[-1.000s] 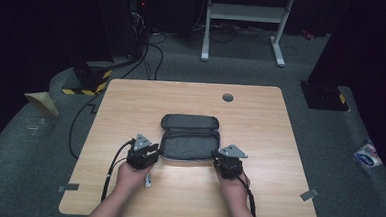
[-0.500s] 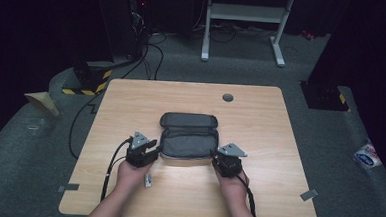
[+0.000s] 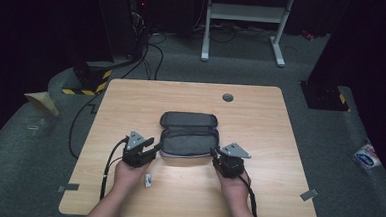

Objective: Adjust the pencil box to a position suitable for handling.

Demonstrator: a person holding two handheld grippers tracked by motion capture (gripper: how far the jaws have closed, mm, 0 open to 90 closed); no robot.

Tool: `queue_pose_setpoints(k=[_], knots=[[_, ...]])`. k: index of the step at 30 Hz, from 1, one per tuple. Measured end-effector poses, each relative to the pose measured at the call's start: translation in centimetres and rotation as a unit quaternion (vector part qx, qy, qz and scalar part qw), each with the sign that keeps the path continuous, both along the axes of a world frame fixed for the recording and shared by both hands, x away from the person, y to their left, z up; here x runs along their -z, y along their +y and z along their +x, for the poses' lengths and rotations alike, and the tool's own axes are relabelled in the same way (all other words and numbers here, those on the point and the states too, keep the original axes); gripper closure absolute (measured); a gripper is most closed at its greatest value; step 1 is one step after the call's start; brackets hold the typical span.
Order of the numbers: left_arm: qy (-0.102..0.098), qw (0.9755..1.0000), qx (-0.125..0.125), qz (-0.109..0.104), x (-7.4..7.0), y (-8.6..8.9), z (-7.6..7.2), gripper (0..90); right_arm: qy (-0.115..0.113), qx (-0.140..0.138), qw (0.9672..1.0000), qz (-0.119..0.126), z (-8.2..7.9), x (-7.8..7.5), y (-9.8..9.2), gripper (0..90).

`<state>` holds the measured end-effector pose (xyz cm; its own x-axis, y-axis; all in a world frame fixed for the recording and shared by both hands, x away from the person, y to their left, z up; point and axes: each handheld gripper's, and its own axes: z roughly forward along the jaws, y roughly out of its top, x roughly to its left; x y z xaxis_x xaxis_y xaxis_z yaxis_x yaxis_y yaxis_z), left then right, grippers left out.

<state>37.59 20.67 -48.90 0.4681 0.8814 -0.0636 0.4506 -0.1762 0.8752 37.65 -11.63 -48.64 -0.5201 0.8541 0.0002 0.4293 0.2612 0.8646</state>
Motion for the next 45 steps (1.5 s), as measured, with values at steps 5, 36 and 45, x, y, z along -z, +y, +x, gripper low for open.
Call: queue_pose_setpoints(k=[5, 36, 45], knots=[[-0.001, 1.0000, 0.003, 0.007, -0.3, 0.2, -0.5, 58.4, -0.002, 0.003, 1.0000, 0.000, -0.2, -0.2, -0.5, 68.3], [0.089, 0.9928, -0.037, 0.072, 2.6, 6.9, -6.3, 60.5, 0.057, 0.049, 0.9962, -0.043, -2.7, 3.4, -8.8, 52.7], [0.098, 0.9907, -0.016, 0.093, 3.1, 6.1, -7.8, 61.5, 0.093, 0.062, 0.9921, -0.055, -2.7, 3.6, -9.3, 47.0]])
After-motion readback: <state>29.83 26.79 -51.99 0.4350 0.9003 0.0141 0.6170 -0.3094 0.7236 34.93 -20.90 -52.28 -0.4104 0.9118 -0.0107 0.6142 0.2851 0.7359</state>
